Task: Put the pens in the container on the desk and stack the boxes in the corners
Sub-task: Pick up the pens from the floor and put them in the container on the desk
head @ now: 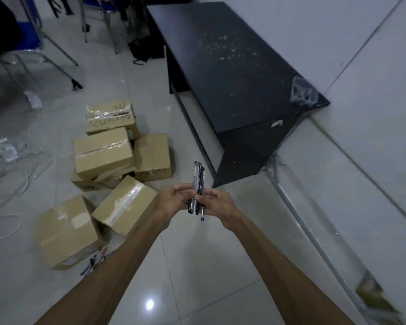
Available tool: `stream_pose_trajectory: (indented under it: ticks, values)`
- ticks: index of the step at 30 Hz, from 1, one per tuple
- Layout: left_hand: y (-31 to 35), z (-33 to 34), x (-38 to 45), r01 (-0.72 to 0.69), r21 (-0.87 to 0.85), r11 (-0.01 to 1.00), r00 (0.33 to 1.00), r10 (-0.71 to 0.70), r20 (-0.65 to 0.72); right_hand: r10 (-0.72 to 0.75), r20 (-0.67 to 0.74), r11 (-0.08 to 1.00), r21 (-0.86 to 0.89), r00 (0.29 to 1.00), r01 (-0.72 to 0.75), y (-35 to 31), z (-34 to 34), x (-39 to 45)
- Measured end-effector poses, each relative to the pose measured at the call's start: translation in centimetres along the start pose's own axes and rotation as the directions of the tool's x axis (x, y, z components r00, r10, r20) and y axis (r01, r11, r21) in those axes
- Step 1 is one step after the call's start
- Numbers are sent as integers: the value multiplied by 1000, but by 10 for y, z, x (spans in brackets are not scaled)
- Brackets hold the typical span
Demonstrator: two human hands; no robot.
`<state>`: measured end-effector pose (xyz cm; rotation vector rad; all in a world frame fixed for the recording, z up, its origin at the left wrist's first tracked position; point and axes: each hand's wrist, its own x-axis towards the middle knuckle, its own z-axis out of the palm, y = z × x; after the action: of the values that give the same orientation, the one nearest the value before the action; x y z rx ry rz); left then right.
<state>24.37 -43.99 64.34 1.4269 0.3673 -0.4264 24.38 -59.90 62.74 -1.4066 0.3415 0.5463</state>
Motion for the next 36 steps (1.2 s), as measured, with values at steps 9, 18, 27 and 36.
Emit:
stream_pose_trajectory:
  ticks: [9,18,27,36]
  values:
    - [99,96,57,-24,92,996,996,15,90,-78,-116,992,94,990,89,-103,-81,5]
    - [177,178,164,-5,143,990,979,-24,201,-63,-298,991,98,952,96,-193,-155,72]
    - [236,269,271,-6,214,977,967,-49,252,-44,-392,987,125,919,100,-270,-246,145]
    - [258,378,365,-13,244,970,964,-53,261,-31,-397,985,144,917,96,-325,-359,203]
